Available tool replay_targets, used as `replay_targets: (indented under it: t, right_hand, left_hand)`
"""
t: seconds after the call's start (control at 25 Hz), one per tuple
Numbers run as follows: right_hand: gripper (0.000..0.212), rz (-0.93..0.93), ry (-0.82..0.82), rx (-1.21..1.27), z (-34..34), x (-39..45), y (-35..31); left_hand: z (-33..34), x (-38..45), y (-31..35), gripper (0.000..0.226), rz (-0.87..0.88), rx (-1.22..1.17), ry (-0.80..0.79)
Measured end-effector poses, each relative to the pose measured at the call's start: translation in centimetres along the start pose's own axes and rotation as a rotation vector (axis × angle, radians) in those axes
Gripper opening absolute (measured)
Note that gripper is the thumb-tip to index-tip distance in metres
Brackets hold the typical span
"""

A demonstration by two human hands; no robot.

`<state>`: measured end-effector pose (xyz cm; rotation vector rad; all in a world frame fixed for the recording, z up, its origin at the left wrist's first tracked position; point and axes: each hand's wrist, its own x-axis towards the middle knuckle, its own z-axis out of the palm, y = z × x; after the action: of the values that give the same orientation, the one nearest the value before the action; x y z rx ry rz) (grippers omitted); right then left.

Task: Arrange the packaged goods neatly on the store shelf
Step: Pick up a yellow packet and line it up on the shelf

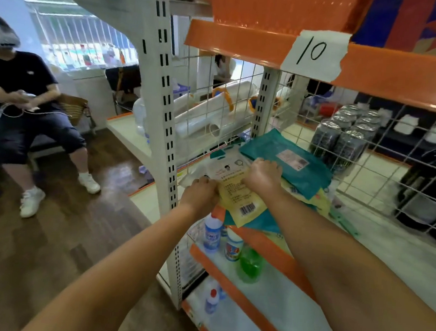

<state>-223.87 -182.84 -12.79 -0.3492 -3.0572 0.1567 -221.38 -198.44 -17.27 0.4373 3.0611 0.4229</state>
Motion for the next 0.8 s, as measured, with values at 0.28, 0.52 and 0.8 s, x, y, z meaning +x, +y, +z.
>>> replay_targets:
  t: [0.28,0.52,0.8]
  right_hand:
    - [0.026,0.104,-0.085,0.216,0.3,-0.6,0.1]
    - [0.027,0.224,-0.237,0.770,-1.2,-2.0,0.3]
    - [0.034,0.314,-0.265,1.243,-3.0,-7.1,1.1]
  left_hand:
    - [0.1,-0.1,-1.4,0.029,0.050,-0.040,0.000]
    - [-0.6,-1.3,-1.7,0.029,0.061,-0.016,0.009]
    - [-1.5,-3.8,-0.6,0.030,0.015,0.056,-0.027]
